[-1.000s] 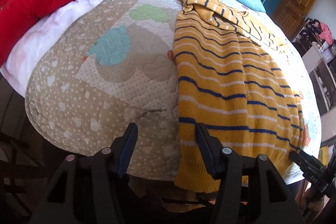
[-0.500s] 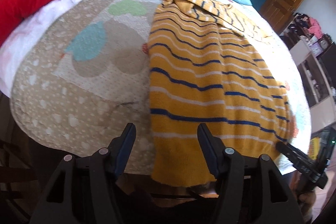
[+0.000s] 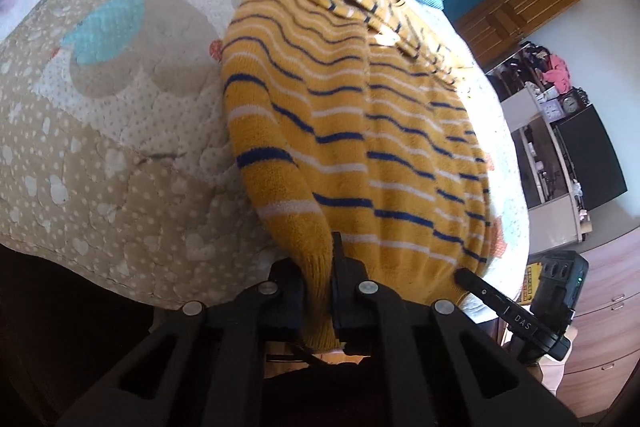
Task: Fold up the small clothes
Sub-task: 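Grasp the hem with both grippers and fold it up toward the collar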
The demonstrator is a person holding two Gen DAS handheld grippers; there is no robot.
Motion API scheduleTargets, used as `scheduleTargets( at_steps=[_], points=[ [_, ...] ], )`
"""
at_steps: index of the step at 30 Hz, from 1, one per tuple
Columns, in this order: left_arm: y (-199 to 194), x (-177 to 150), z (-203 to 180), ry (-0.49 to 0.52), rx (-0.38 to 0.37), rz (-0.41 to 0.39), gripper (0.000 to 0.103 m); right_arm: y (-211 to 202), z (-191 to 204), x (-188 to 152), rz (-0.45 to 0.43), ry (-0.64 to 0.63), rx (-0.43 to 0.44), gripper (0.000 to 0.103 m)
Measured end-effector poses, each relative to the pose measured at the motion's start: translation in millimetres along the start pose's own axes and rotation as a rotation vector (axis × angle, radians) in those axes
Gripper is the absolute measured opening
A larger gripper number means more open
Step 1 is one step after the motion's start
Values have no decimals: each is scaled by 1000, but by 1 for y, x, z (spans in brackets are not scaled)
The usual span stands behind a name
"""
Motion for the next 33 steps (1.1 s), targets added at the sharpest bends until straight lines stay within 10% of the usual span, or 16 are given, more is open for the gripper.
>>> scheduleTargets(
  at_steps=[6,14,19,22,27,31,33],
  points=[
    [-19,50,-24,-2,-76,-81,9,-34,20,54,-111,1,111,12],
    [3,231,-67,68,-3,-247,9,-26,45,236,-290,-45,119,12],
    [87,314,-43,-30,143,-143,10,60,9,321,-201,49,-36,18],
    [110,324,-18,-144,92,-72,11,89,-19,335,-153,107,-109,21],
    [88,324,-22,-149,-90,-84,38,57,-15,342,-257,79,-47,57],
    [65,326,-28,-111,-71,-158,73,28,-7,344,-323,23,-61,60],
    [57,325,-34,-76,-68,-190,74,27,3,336,-310,-10,-47,60]
  ],
)
Point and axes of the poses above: each gripper's, at about its wrist camera, not at the fingertips, and y roughly the way its jaws point, z to its left, x to its top, the point moved 7 cm from there along y, roughly the way its jaws point, and after that the axes turned 1 degree about x, right-handed, at the moved point
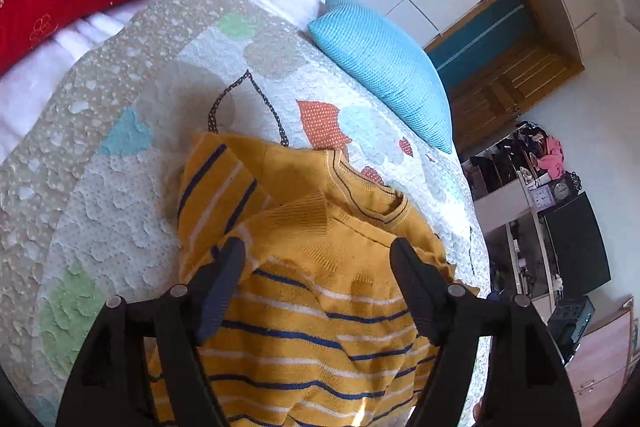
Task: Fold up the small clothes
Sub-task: 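Grasp the hem with both grippers and fold it up toward the collar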
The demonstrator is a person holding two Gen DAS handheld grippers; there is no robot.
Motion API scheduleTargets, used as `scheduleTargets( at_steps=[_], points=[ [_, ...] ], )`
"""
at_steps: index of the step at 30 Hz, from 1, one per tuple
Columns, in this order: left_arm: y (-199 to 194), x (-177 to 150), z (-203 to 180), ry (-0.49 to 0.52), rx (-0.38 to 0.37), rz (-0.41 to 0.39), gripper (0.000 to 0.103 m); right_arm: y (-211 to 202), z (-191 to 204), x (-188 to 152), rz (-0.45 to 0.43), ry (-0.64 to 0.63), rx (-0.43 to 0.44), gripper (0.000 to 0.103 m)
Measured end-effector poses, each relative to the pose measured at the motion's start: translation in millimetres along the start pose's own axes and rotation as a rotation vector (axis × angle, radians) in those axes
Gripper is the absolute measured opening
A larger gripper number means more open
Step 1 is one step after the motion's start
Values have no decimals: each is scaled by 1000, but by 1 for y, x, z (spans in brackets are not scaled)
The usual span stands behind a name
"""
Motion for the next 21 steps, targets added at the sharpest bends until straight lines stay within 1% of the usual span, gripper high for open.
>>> scheduleTargets(
  at_steps=[2,4,6,7,9,10,11,13,14,15,17,19,21],
  points=[
    [-4,-6,-11,42,-24,-13,74,4,15,-12,30,-68,4,60],
    [2,-16,-22,118,-25,-1,74,14,31,-27,57,-153,-2,60],
    [20,-31,-29,199,11,39,74,27,44,-42,79,-222,-13,59],
    [30,-37,-29,222,34,61,74,34,49,-48,87,-245,-12,59],
    [53,-42,-20,232,80,98,74,50,56,-61,125,-271,7,59],
    [62,-40,-13,225,100,104,74,61,58,-68,159,-280,18,59],
    [70,-34,-5,214,118,99,74,73,57,-71,189,-295,7,59],
    [81,-17,10,197,149,78,74,92,49,-67,208,-339,-60,59],
    [86,-9,17,188,164,69,74,102,40,-58,200,-359,-109,59],
    [91,-1,24,176,170,66,74,111,29,-48,187,-365,-149,57],
    [101,8,35,147,163,76,74,130,7,-31,197,-309,-156,56],
    [112,13,38,153,167,67,74,145,-9,-19,197,-246,-130,56],
    [119,16,35,186,173,50,78,155,-20,-14,195,-177,-91,56]
  ],
)
Point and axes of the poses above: each gripper's, at about its wrist camera, not at the fingertips, and y roughly the way its jaws point, z to its left, x to its top, the point moved 7 cm from there along y, roughly the way its jaws point, and after that the axes turned 1 degree about x, right-handed, at the moved point
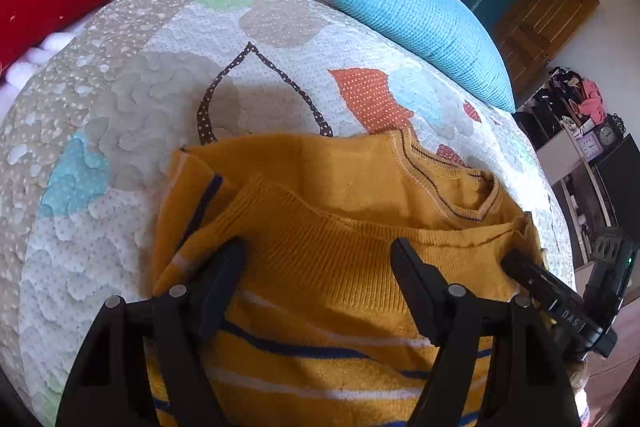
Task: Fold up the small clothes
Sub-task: 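Grasp the hem with both grippers and fold it up toward the collar, then lay the hem down by the collar and open both grippers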
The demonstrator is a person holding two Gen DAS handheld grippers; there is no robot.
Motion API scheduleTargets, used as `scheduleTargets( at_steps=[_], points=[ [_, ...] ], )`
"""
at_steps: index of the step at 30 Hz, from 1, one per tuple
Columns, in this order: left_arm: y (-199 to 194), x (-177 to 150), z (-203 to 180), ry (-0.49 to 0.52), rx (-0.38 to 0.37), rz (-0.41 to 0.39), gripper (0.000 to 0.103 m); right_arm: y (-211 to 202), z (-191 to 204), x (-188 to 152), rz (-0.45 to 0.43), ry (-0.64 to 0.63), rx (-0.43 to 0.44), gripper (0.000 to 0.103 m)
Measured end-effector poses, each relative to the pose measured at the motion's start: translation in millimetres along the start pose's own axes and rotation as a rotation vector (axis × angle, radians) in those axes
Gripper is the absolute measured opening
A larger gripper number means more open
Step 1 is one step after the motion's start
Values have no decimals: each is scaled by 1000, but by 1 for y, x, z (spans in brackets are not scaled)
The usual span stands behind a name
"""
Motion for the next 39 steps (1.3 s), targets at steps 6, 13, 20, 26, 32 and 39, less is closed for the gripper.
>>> scheduleTargets(
  at_steps=[6,13,20,26,32,39],
  points=[
    [5,4,-12,57,7,-3,92,-5,-22,7,-43,160,205,54],
    [-58,-10,-9,59,125,-29,92,-5,-10,6,-2,123,132,54],
    [-159,-62,-1,87,197,-98,92,-80,12,4,-72,133,27,58],
    [-205,-128,9,59,237,-131,92,-128,22,-47,-74,92,22,59],
    [-222,-174,3,2,227,-145,92,-126,-20,-101,-13,229,-6,59],
    [-238,-208,-2,20,302,-192,92,-193,-9,-137,-110,256,-27,64]
  ],
)
Point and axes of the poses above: each gripper's, at about its wrist camera, not at the fingertips, and y roughly the way its jaws point, z to its left, x to its top, the point moved 7 cm from there along y, roughly the way its jaws point, and after that the axes turned 1 degree about x, right-handed, at the moved point
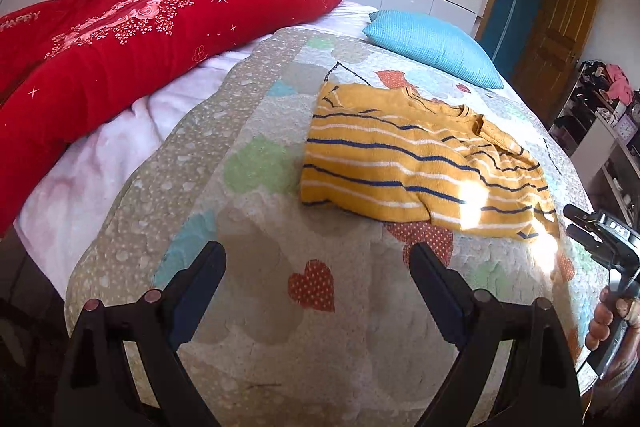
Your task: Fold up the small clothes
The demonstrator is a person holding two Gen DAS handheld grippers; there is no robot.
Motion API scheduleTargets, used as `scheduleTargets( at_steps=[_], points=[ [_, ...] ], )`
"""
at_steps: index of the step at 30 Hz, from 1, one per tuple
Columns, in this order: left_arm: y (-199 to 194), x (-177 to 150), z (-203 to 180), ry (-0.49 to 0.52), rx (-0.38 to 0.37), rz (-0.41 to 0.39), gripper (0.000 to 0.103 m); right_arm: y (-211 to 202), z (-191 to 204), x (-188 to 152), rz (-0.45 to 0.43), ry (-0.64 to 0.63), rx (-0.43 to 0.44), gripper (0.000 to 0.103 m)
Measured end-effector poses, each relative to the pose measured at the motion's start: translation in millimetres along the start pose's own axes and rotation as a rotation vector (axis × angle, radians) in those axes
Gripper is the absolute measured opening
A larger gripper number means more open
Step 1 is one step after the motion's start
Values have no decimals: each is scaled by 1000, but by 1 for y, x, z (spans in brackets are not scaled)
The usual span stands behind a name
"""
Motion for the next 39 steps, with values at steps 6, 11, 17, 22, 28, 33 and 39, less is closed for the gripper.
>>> scheduleTargets(
  at_steps=[6,11,17,22,28,33,39],
  points=[
    [7,-31,-2,14,15,56,92,-47,10,-39,-64,31,22,70],
    [23,-58,-6,38,32,121,92,-57,20,-64,-80,23,11,71],
    [39,-78,-10,62,49,181,92,-41,28,-83,-28,7,0,71],
    [45,-86,-12,106,89,183,97,-25,23,-107,26,-14,-39,71],
    [50,-92,-14,121,117,184,103,-17,13,-124,51,-3,-60,71],
    [50,-92,-15,122,129,174,103,-17,11,-125,51,-3,-59,71],
    [50,-93,-16,128,140,168,103,-16,12,-127,42,2,-55,73]
  ],
)
Point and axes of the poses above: each gripper's, at about its wrist camera, not at the fingertips, and y roughly the way its jaws point, z to its left, x to its top, the point moved 7 cm from there along y, roughly the way its jaws point, and after that the axes turned 1 degree about x, right-handed, at the moved point
